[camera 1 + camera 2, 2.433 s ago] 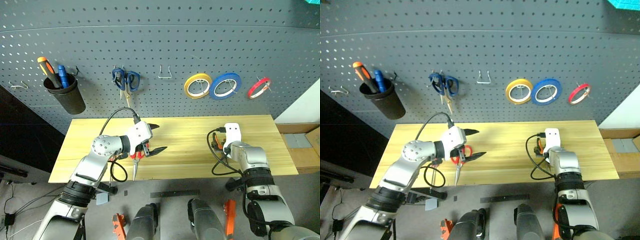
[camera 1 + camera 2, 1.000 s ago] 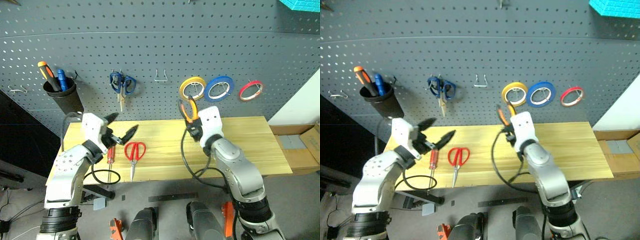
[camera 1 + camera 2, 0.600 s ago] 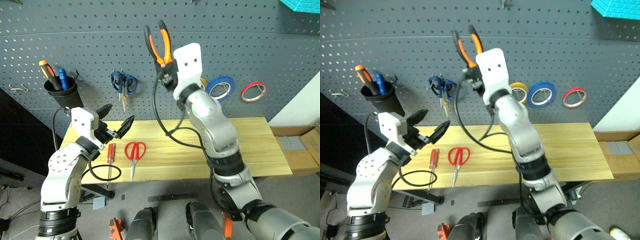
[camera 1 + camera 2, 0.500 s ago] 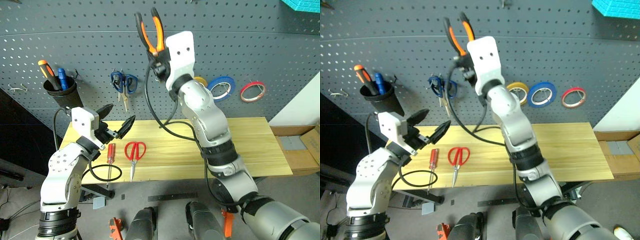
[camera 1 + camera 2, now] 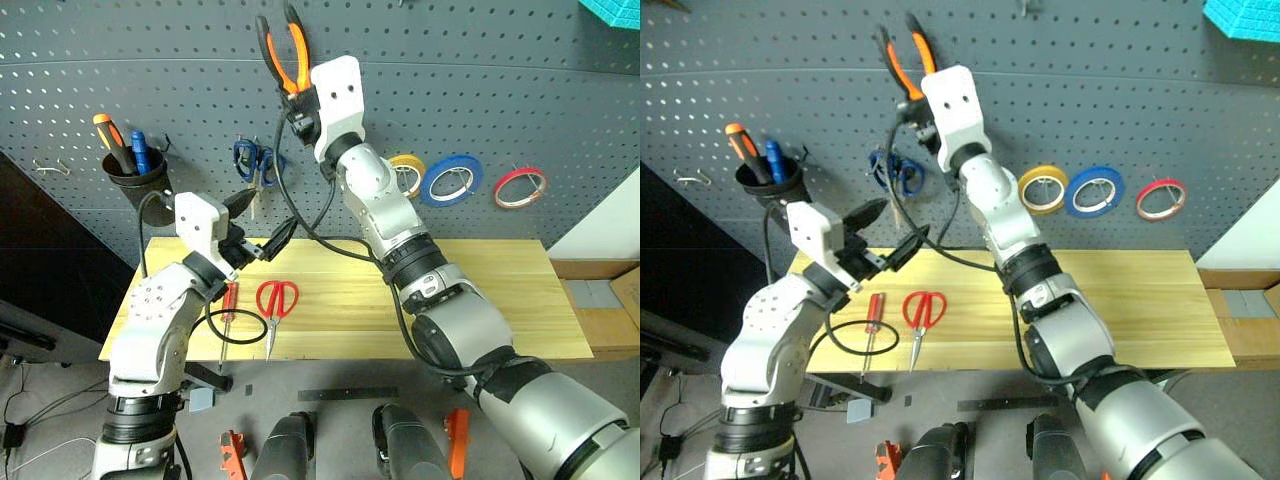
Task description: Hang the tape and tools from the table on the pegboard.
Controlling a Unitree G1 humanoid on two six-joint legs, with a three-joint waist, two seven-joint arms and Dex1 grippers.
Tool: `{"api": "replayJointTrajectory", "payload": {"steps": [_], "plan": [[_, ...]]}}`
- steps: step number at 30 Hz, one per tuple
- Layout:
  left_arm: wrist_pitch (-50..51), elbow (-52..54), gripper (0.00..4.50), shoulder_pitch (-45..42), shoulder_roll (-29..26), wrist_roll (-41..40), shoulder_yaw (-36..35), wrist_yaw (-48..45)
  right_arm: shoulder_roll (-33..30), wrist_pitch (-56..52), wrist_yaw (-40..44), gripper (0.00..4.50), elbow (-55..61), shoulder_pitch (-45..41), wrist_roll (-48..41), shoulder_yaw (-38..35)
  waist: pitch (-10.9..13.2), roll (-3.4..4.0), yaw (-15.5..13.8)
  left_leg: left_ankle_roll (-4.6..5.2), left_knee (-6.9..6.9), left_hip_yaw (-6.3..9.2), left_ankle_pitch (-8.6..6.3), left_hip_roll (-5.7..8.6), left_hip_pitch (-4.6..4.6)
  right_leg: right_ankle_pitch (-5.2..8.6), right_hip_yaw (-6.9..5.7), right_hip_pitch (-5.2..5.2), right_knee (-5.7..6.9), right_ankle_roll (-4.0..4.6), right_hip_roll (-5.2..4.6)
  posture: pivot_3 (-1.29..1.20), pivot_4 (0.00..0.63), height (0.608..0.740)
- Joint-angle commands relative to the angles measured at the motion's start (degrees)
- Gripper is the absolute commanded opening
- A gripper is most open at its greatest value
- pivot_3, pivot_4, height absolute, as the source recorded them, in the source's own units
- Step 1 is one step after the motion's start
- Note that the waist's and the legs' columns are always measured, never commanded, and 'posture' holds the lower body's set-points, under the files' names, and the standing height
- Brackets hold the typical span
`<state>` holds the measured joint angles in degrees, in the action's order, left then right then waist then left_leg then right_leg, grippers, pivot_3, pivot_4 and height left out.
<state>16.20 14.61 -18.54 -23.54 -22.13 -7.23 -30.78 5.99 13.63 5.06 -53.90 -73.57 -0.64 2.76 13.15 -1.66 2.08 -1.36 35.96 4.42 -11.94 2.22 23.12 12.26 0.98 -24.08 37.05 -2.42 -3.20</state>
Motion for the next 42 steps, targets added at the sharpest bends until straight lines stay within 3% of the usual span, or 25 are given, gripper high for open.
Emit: {"api": "replayJointTrajectory", "payload": {"steps": [1,15,34,35,41,42], "plan": [[-2.42,-0.68,4.5,-2.77,0.95,1.18,0.99,0.43,-1.36,7.33,0.08,1.83,-5.18,-3.99,1.05,-1.21,0.0,0.0,-0.2,0.0,-0.01,-0.01,0.0,0.01,0.0,0.0,0.01,0.0,0.0,0.0,0.0,0.08,0.173,0.74],[-4.12,-2.98,4.5,-3.95,1.58,1.76,1.93,-0.36,-3.85,10.51,-2.01,1.83,-16.15,-5.97,1.79,-3.61,0.01,0.0,-0.48,-0.12,-0.01,0.05,0.07,0.01,0.01,-0.01,0.0,0.0,0.03,0.07,0.06,0.1,0.182,0.74],[-5.09,-6.16,4.5,-5.04,1.91,3.59,2.98,0.6,-6.94,4.98,-4.42,1.82,-16.69,1.25,6.83,-1.92,0.01,0.0,-0.72,-0.17,0.04,0.06,0.13,0.0,0.0,-0.02,-0.03,0.06,0.04,0.08,0.05,0.06,0.189,0.74],[-5.01,-6.35,4.5,-5.15,2.04,3.75,3.05,0.71,-7.01,4.02,-3.94,2.54,-16.52,1.42,6.65,-1.99,0.01,0.0,-0.73,-0.17,0.05,0.06,0.13,0.0,-0.01,-0.02,-0.05,0.08,0.02,0.08,0.05,0.05,0.19,0.74],[-3.41,-7.13,4.5,-5.22,3.12,4.86,3.34,2.53,-8.44,-4.39,0.15,4.47,-11.71,4.04,7.24,-0.51,0.01,0.0,-0.63,-0.1,0.1,0.05,0.18,-0.01,-0.19,-0.03,-0.07,0.31,0.02,0.1,0.06,0.02,0.189,0.74],[-2.76,-7.07,4.5,-5.17,3.3,4.88,3.35,3.03,-8.69,-6.19,1.49,4.47,-10.13,4.82,7.33,-0.12,0.01,0.0,-0.63,-0.08,0.1,0.05,0.21,-0.01,-0.2,-0.02,-0.07,0.33,0.01,0.08,0.06,0.02,0.189,0.74]]}}
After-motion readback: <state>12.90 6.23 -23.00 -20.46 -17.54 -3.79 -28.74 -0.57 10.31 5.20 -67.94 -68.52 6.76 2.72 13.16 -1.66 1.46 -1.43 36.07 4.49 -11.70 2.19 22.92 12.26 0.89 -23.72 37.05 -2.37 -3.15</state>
